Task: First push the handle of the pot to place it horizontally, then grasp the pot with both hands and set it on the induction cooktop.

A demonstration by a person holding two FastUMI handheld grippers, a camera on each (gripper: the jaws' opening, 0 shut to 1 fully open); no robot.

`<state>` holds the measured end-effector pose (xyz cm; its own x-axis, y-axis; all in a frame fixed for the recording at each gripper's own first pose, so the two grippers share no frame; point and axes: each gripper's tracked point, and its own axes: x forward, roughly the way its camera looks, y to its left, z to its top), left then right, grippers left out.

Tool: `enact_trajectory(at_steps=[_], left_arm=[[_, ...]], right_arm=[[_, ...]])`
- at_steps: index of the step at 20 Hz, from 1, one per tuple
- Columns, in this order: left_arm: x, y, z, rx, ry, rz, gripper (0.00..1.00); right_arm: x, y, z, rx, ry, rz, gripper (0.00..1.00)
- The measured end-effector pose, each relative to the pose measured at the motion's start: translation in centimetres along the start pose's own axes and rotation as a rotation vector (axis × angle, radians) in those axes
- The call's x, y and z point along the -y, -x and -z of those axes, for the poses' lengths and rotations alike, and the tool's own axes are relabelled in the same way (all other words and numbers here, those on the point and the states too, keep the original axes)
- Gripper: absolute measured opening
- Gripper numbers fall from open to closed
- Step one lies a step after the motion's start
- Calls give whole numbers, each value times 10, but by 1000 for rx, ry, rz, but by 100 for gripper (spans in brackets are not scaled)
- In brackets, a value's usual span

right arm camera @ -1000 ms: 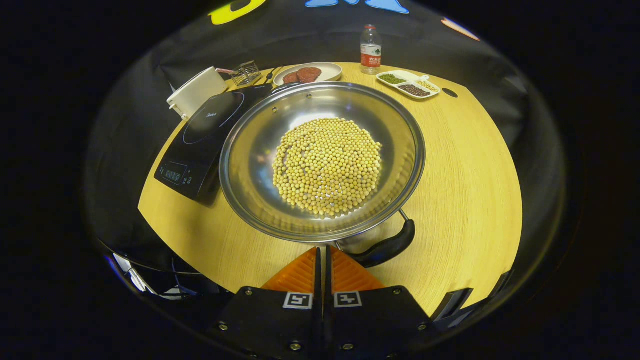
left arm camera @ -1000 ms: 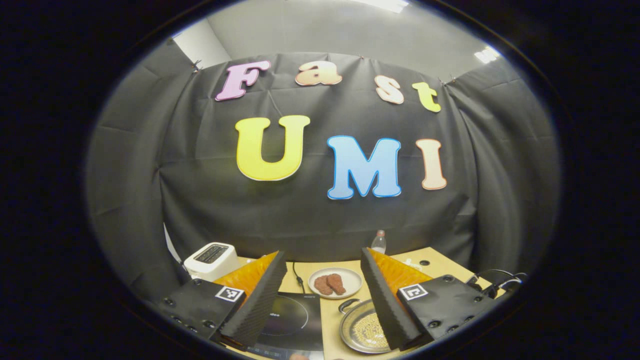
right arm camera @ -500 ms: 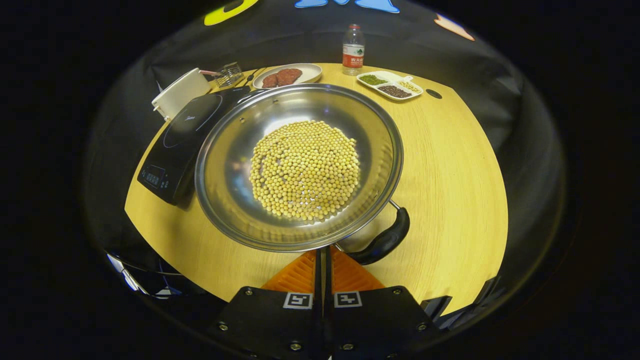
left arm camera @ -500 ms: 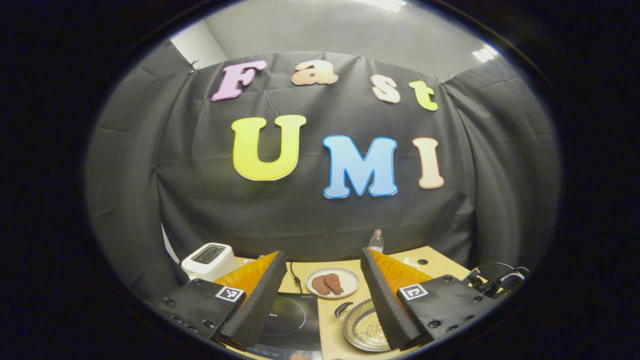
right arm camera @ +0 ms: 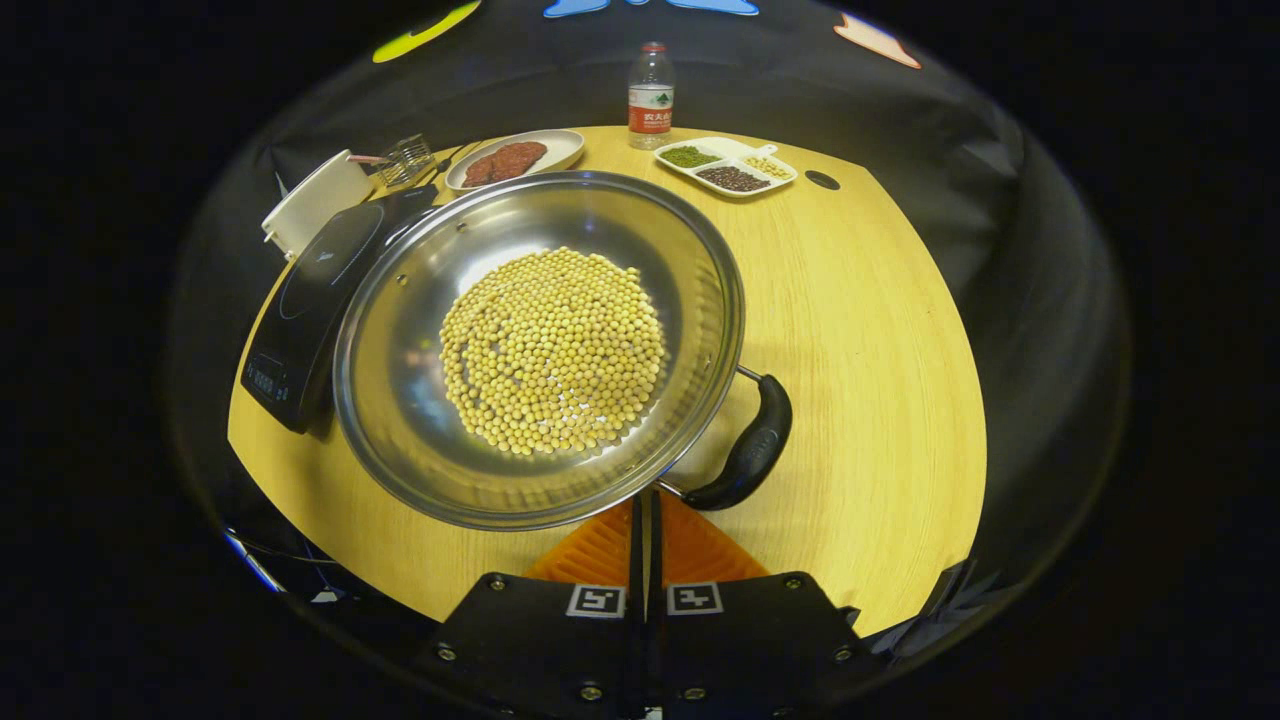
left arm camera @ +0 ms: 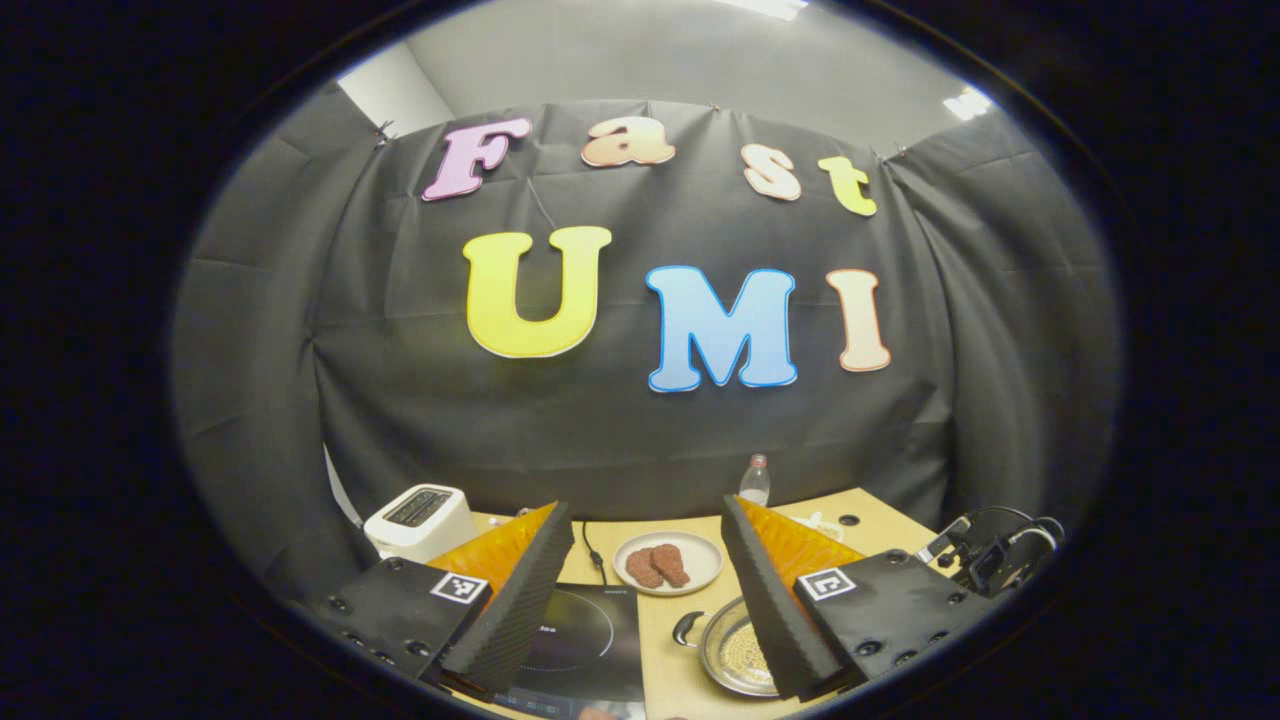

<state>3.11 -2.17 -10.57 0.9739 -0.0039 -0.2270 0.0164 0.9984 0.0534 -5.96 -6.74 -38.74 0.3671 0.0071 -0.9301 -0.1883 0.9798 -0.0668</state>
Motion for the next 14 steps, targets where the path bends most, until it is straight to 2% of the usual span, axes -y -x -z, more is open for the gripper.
enact_trajectory(at_steps=[5,7,12,14], left_arm=[[3,-6,7,-18,3,-4,99],[5,-9,9,-23,-1,-3,95],[11,-17,13,-35,-7,-3,99],[12,-19,13,-36,-11,-4,97]], right_arm=[[25,-8,-13,7,-1,40,1],[33,-12,-19,9,-15,47,1],[47,-20,-28,4,-54,39,1],[52,-23,-34,2,-85,27,1]])
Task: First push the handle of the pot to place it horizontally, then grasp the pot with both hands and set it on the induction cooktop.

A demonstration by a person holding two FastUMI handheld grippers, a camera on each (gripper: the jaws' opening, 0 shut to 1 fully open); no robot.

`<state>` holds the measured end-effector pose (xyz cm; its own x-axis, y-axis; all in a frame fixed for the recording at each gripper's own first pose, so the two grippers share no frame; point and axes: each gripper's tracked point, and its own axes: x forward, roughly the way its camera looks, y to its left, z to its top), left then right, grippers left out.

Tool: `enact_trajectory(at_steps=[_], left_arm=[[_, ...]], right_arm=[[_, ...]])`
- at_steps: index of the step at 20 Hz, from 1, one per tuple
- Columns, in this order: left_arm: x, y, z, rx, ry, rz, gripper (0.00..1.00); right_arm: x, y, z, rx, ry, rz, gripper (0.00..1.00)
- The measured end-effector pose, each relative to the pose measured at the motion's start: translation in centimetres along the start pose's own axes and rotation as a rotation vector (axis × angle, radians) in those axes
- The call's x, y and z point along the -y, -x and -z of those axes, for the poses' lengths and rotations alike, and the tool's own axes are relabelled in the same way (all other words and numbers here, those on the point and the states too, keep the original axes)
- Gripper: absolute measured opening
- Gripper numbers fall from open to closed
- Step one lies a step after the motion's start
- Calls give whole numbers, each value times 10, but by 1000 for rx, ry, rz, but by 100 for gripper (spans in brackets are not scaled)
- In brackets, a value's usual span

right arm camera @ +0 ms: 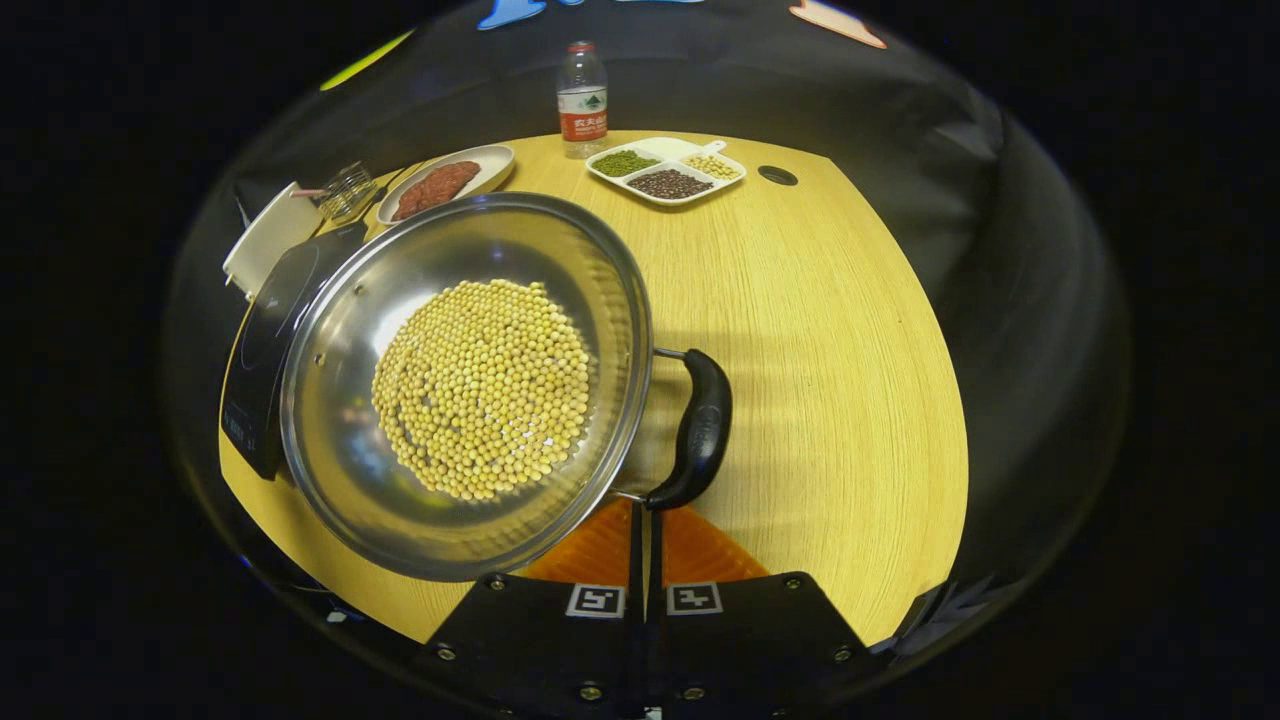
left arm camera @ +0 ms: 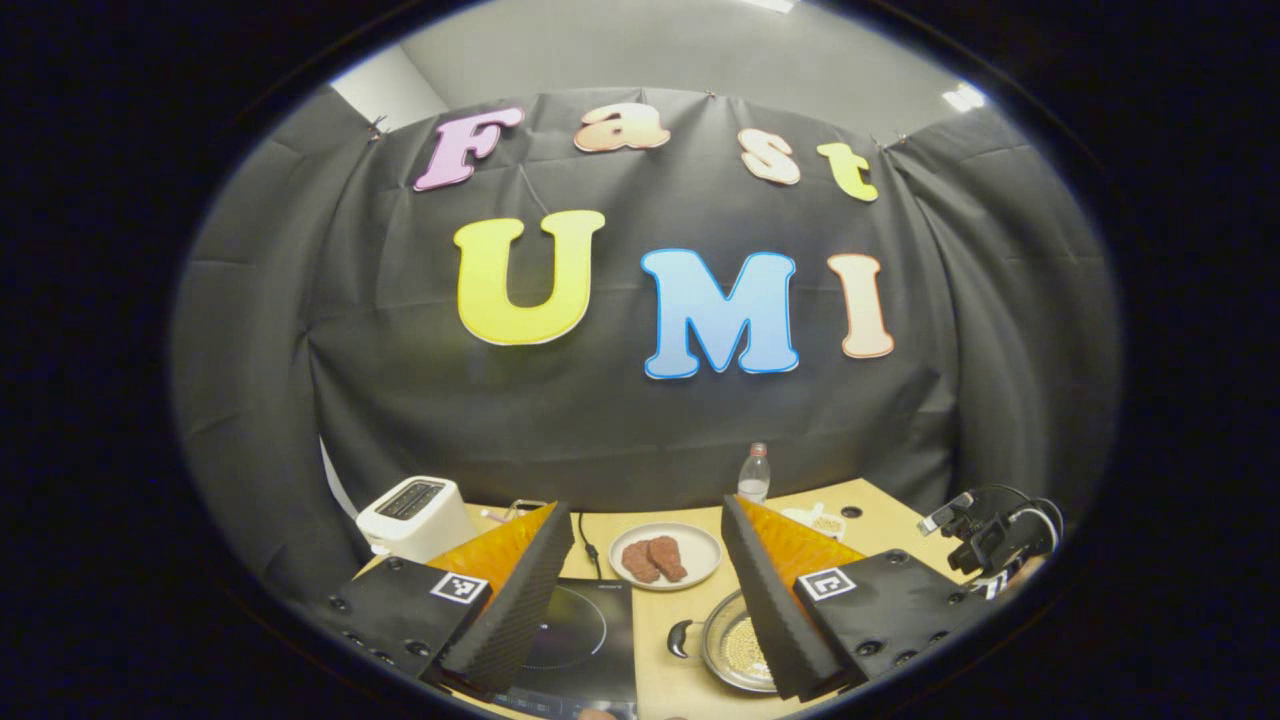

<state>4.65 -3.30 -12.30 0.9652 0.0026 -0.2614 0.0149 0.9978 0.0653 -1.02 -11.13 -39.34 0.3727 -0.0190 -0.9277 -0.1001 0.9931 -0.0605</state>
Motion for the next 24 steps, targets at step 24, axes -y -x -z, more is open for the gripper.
enact_trajectory(at_steps=[24], left_arm=[[8,3,18,-13,49,89,97]], right_arm=[[-6,78,-50,359,-91,58,27]])
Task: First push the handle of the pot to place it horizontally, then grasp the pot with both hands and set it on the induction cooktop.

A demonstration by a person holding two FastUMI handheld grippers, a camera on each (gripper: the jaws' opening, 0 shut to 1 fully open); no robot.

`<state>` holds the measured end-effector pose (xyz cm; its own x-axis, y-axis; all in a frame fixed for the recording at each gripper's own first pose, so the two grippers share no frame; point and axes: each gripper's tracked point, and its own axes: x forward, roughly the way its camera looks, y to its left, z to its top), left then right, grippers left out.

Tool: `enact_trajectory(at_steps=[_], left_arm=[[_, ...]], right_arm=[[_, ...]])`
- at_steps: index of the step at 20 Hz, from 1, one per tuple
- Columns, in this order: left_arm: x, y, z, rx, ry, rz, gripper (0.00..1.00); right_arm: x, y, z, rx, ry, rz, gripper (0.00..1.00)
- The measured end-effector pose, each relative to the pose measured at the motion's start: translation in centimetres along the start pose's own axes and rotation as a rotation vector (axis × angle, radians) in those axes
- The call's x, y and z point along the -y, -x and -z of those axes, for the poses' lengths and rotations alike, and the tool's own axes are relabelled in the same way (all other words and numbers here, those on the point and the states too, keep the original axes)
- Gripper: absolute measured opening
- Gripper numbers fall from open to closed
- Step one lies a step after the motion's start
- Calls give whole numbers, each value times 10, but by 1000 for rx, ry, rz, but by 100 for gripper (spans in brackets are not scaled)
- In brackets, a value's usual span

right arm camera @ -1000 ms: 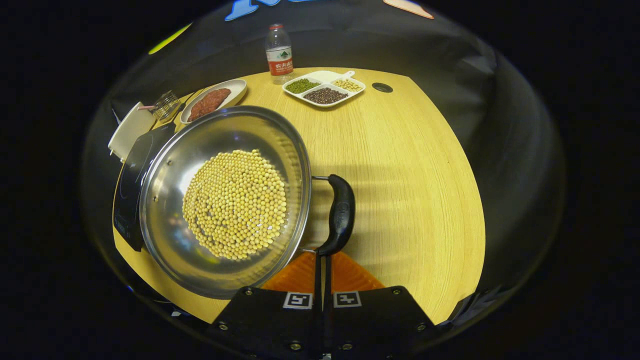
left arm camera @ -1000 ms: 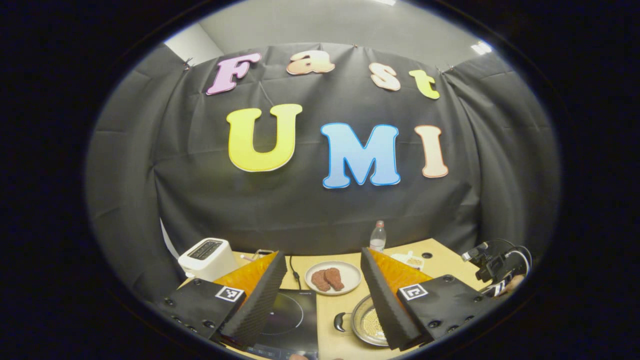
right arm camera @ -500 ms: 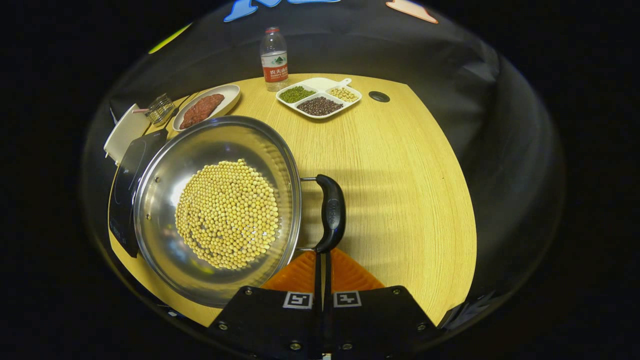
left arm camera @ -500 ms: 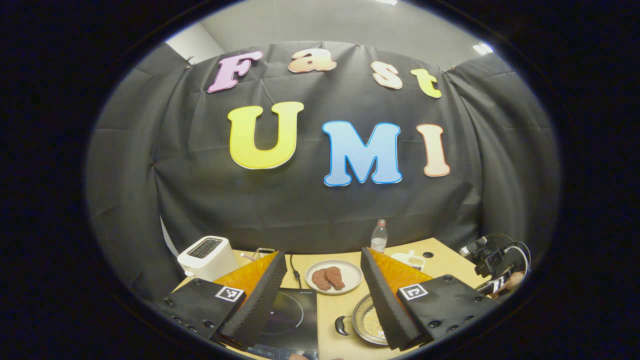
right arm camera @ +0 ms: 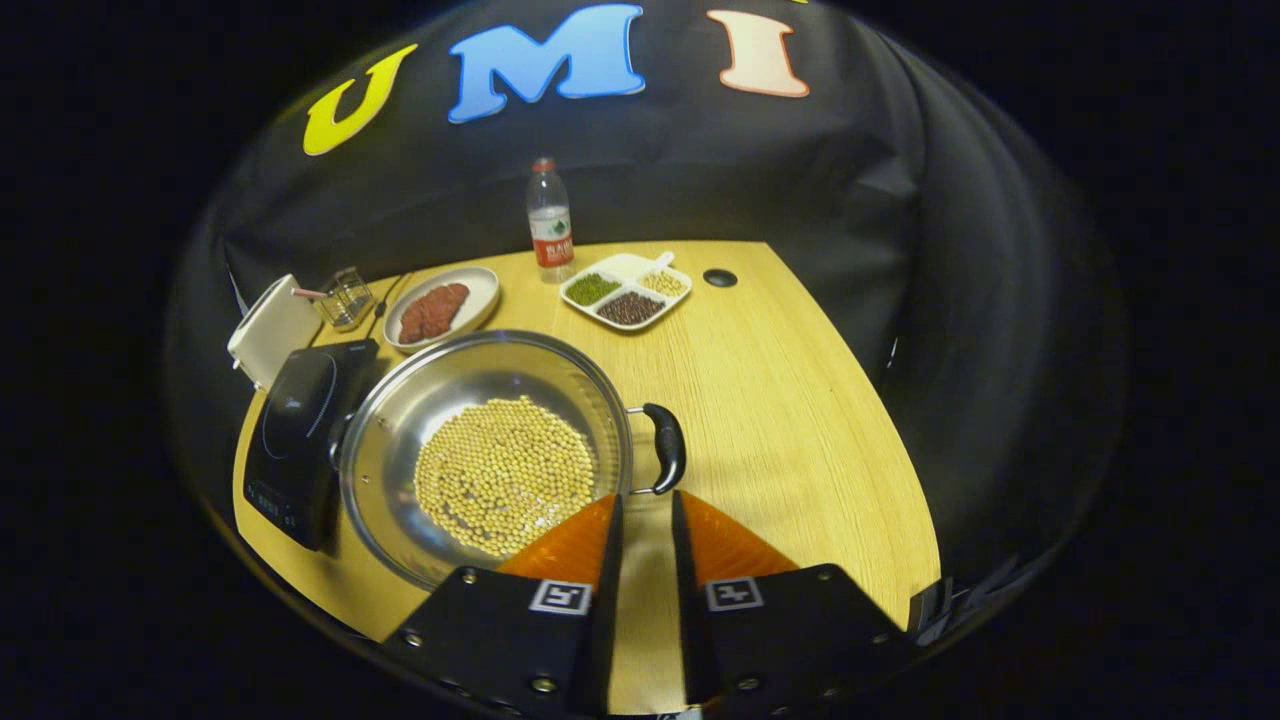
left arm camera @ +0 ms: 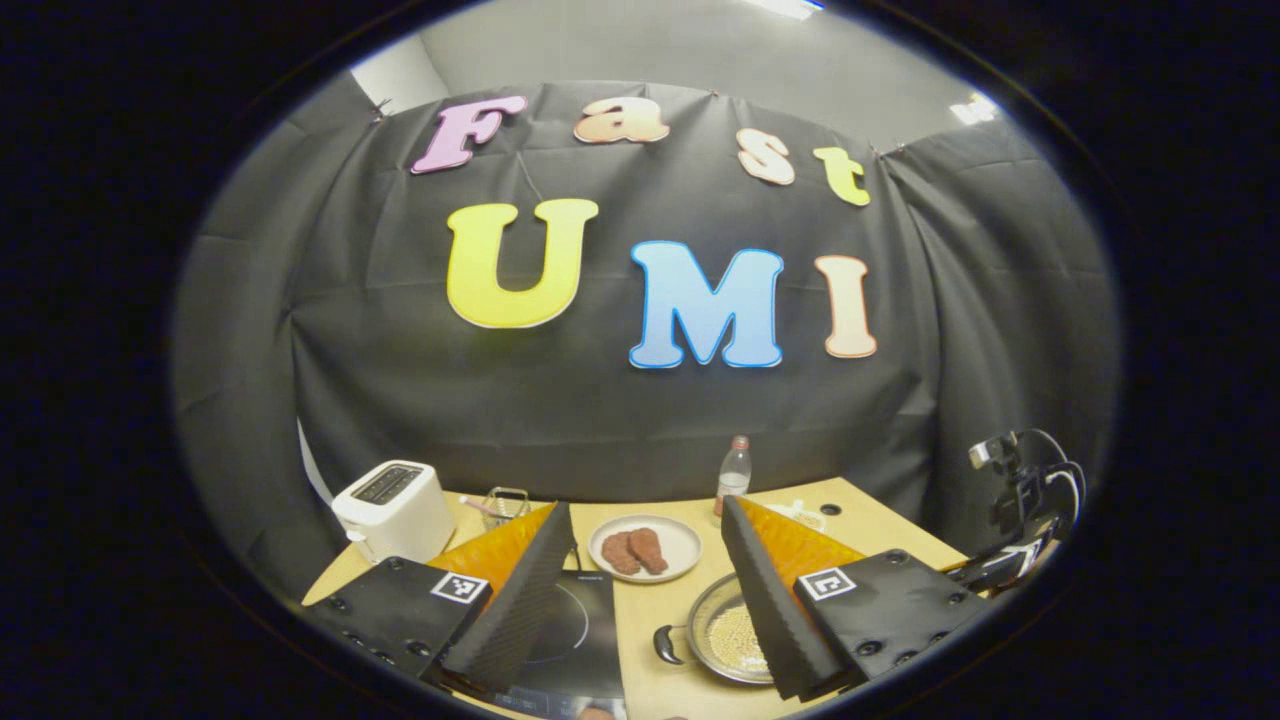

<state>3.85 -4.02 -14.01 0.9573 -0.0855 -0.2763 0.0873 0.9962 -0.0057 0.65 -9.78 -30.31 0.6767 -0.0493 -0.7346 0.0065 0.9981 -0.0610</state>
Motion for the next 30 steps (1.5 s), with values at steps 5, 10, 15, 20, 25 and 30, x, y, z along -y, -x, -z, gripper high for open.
enact_trajectory(at_steps=[5,10,15,20,25,30], left_arm=[[19,0,6,-5,13,40,95],[35,-15,47,-78,56,23,99],[51,-46,117,-205,63,-2,97],[47,-72,195,-346,42,-22,97],[34,-82,249,-451,18,-53,98],[28,-91,285,-521,18,-82,97]], right_arm=[[-16,17,-17,115,58,-28,96],[-13,7,-27,144,45,-57,96],[-5,-24,-21,108,15,-69,96],[2,-57,-10,59,29,-67,96],[1,-86,-4,11,15,-72,96],[5,-108,3,-32,-26,-68,97]])
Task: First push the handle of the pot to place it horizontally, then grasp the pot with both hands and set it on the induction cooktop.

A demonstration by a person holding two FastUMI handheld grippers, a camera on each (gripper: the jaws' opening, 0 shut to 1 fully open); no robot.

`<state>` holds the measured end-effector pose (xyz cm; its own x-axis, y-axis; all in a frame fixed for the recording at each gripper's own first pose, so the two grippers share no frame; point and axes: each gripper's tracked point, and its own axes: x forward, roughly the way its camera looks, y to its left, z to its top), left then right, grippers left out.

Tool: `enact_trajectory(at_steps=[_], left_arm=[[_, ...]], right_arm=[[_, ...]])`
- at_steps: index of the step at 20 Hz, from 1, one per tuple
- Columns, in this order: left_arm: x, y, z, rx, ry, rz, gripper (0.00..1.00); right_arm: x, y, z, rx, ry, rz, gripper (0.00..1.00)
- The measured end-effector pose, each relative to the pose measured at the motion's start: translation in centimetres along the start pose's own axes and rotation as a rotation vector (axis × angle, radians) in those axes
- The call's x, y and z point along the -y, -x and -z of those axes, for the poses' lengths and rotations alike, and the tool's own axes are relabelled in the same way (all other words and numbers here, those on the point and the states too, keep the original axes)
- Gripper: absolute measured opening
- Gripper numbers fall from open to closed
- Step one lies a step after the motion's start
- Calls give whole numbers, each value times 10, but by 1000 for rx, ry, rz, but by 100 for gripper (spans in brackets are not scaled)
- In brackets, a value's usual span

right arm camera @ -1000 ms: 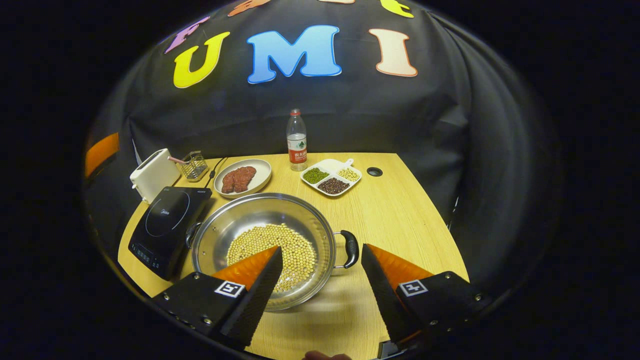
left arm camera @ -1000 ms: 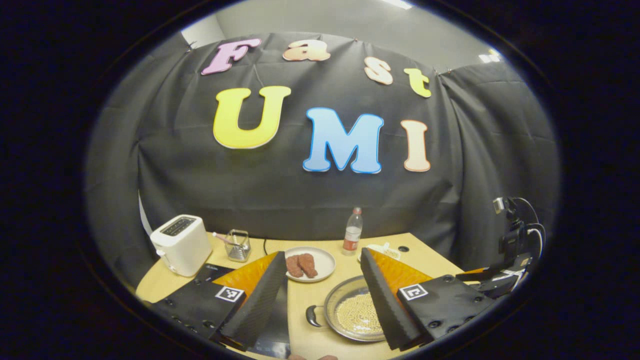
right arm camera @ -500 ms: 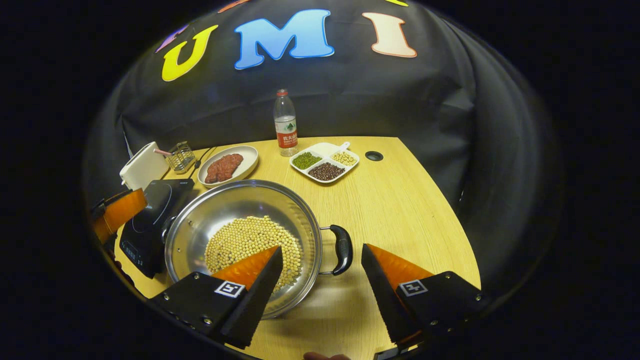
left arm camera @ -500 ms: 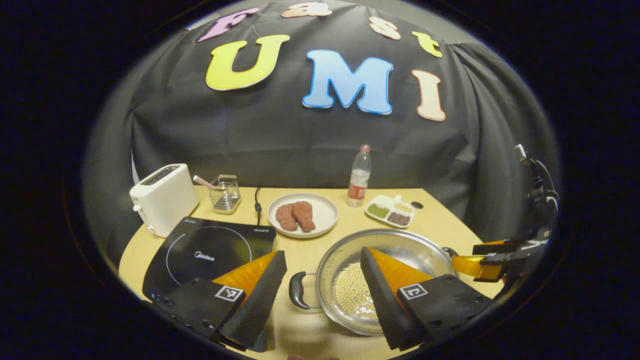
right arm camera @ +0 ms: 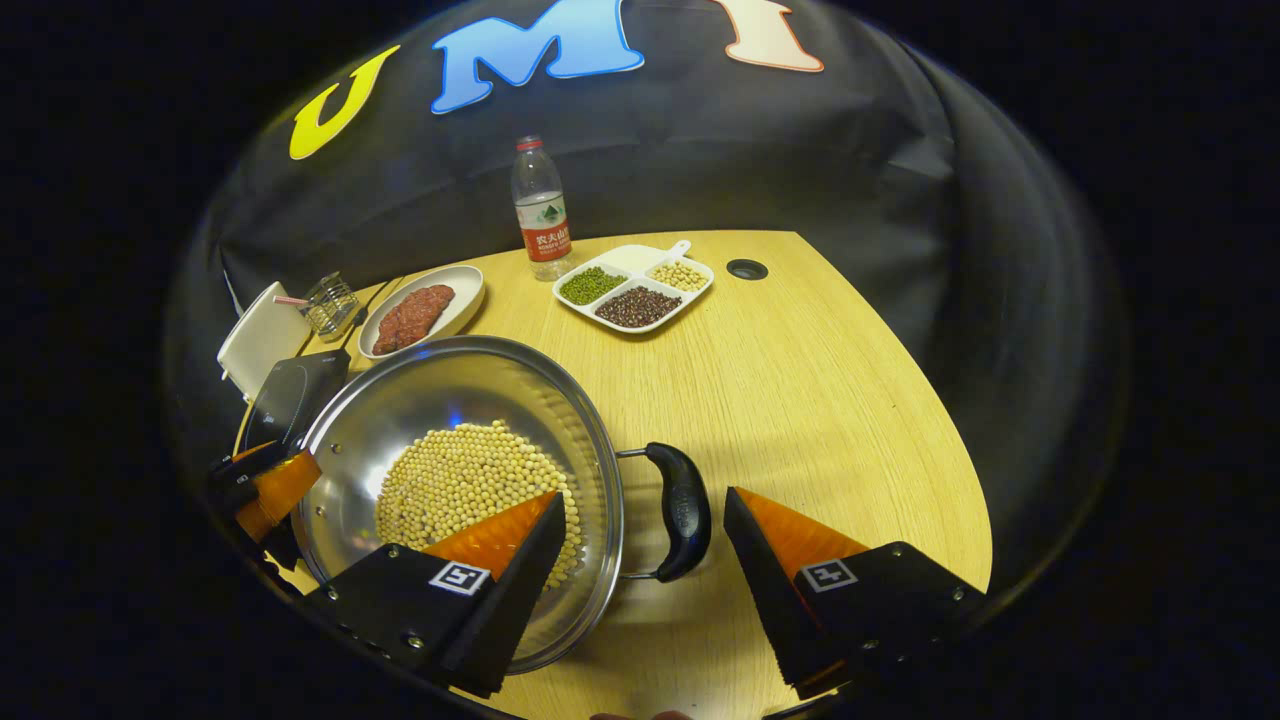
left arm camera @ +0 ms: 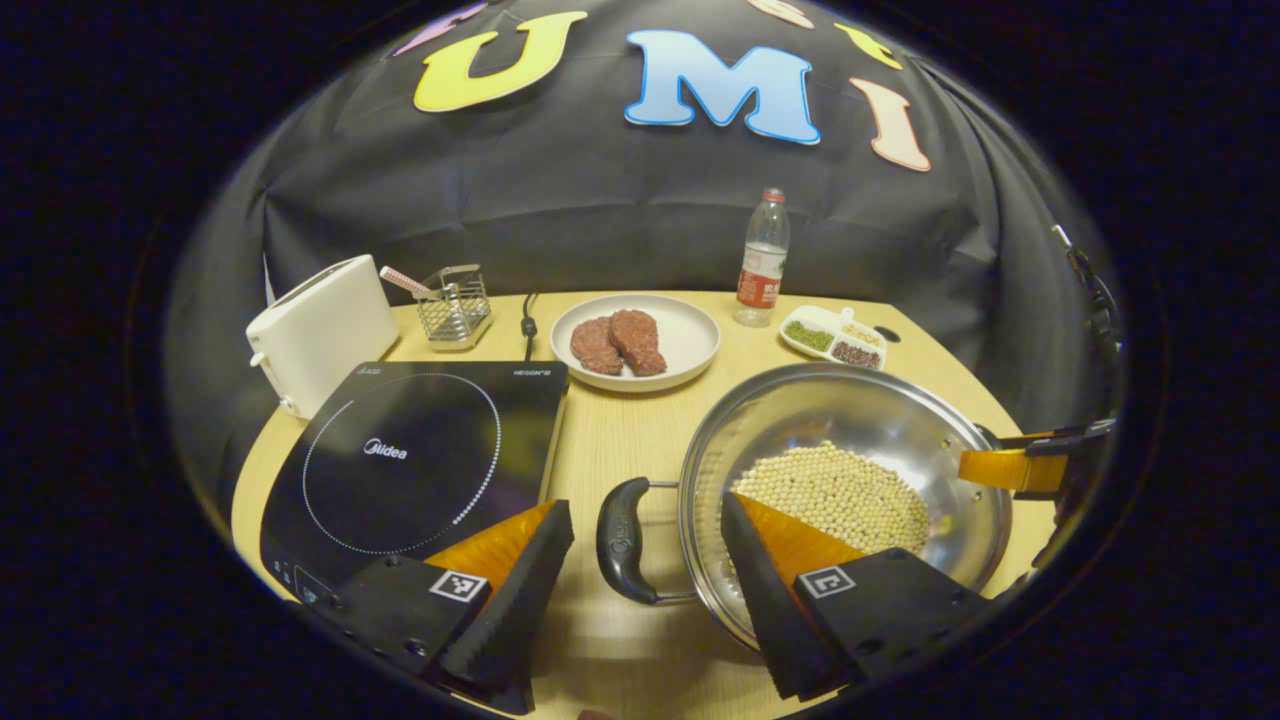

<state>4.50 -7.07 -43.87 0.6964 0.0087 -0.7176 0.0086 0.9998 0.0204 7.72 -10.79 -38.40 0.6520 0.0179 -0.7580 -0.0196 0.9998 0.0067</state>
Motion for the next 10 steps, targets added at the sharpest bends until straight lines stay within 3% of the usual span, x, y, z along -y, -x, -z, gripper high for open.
enact_trajectory(at_steps=[2,5,7,8,9,10], left_arm=[[0,-6,6,-15,-15,-7,97],[-2,-9,7,-26,-28,-22,97],[-4,-13,8,-27,-38,-31,89],[0,-14,8,-25,-44,-27,82],[2,-14,8,-25,-60,-27,80],[0,-14,8,-26,-78,-33,72]], right_arm=[[1,-6,2,-6,9,-1,96],[2,-14,5,-14,25,-2,87],[6,-19,7,-22,31,4,82],[3,-22,8,-25,21,-14,69],[2,-24,9,-31,7,-23,70],[2,-25,10,-37,4,-29,61]])
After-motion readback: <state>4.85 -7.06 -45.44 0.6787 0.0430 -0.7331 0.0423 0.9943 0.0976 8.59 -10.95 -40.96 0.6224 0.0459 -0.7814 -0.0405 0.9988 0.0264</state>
